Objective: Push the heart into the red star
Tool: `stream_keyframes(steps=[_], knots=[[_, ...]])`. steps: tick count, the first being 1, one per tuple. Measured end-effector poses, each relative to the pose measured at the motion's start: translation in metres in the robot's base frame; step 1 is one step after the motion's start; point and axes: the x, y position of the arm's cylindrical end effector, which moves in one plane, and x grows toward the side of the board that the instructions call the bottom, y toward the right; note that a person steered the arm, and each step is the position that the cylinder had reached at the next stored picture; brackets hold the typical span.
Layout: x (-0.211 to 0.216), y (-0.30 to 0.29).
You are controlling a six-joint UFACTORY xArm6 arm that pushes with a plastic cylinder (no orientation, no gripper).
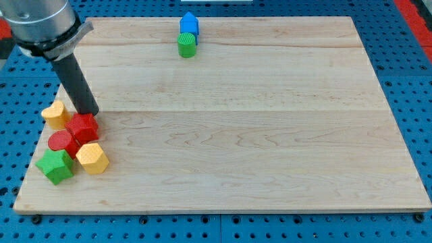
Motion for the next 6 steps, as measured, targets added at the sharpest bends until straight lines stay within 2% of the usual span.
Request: stream_keyframes(steps=[1, 2, 3, 4, 5, 6], knots=[[-0.036, -0.023], [-0.037, -0.089], [0.019, -0.061], [0.005, -0.07], [-0.049, -0.055], [-0.082, 0.058]])
